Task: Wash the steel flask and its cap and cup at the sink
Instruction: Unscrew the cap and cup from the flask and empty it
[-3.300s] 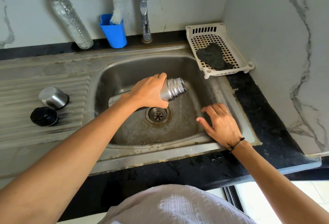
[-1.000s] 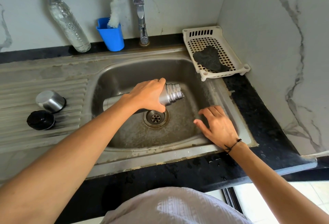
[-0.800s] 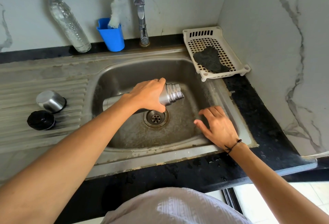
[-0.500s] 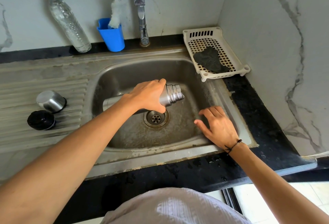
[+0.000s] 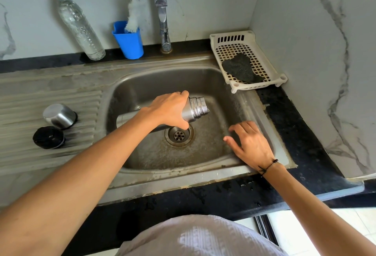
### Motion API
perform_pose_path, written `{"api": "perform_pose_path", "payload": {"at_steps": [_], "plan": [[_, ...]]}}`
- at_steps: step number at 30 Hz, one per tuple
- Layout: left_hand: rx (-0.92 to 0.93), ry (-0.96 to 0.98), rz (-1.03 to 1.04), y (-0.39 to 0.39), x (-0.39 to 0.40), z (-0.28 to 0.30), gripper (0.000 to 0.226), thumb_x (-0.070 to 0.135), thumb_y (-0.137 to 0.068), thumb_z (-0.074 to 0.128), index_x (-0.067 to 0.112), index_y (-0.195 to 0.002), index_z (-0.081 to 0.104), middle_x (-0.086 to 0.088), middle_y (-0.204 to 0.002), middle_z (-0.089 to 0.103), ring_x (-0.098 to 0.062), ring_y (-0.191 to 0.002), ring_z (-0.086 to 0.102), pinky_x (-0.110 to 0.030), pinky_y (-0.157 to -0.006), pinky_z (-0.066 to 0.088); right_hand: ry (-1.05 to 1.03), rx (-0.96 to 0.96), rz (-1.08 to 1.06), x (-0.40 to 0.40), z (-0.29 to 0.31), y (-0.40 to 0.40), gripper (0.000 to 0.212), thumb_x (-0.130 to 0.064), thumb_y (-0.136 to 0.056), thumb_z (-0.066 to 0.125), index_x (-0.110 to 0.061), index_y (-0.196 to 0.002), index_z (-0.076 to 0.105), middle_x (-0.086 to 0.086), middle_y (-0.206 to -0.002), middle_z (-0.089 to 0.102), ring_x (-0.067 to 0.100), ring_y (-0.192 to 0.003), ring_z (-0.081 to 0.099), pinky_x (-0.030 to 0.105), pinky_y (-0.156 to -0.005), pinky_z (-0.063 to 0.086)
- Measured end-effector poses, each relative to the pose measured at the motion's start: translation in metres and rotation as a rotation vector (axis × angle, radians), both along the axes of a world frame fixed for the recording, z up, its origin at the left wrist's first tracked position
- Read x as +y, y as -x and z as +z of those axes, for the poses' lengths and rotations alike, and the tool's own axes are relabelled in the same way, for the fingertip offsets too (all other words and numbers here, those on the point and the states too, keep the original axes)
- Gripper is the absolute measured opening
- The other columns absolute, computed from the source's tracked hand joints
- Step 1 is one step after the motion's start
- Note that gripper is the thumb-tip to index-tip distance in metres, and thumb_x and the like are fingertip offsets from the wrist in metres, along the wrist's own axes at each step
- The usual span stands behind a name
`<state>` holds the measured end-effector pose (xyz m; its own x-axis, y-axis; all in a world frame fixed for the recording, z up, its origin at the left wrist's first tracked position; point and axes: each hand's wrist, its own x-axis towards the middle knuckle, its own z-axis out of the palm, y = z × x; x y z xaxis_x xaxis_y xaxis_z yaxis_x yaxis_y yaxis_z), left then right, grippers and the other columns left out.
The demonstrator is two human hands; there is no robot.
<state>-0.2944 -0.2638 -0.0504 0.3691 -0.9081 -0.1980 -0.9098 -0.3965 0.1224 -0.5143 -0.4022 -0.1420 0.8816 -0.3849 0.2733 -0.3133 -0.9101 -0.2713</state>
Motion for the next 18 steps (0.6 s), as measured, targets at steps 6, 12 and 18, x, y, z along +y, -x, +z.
{"api": "perform_pose_path", "payload": {"at_steps": [6, 12, 18], "plan": [[0.001, -0.002, -0.003, 0.0002, 0.0006, 0.0002, 0.054, 0.036, -0.065, 0.077, 0.013, -0.099, 0.041, 0.001, -0.08, 0.046, -0.013, -0.065, 0.047, -0.027, -0.051, 0.04, -0.001, -0.006, -0.003, 0.0, -0.0004, 0.0001, 0.067, -0.06, -0.094, 0.022, -0.009, -0.098, 0.064, 0.007, -0.093, 0.065, 0.028, -0.096, 0.056, 0.038, -0.076, 0.052], [-0.004, -0.006, 0.0, 0.0009, 0.0008, 0.0008, 0.052, 0.035, -0.066, 0.076, 0.013, -0.096, 0.04, 0.001, -0.079, 0.045, -0.014, -0.065, 0.047, -0.027, -0.051, 0.04, -0.007, -0.003, -0.007, -0.0001, -0.0005, -0.0007, 0.067, -0.061, -0.094, 0.021, -0.009, -0.098, 0.064, 0.007, -0.094, 0.065, 0.028, -0.098, 0.056, 0.038, -0.075, 0.052], [0.005, -0.02, 0.005, 0.0027, 0.0004, 0.0019, 0.052, 0.035, -0.067, 0.075, 0.013, -0.097, 0.039, 0.001, -0.078, 0.044, -0.012, -0.062, 0.044, -0.026, -0.049, 0.037, -0.014, 0.001, -0.01, 0.0003, 0.0001, 0.0, 0.068, -0.061, -0.094, 0.021, -0.009, -0.1, 0.063, 0.007, -0.096, 0.065, 0.027, -0.099, 0.056, 0.037, -0.075, 0.052]]}}
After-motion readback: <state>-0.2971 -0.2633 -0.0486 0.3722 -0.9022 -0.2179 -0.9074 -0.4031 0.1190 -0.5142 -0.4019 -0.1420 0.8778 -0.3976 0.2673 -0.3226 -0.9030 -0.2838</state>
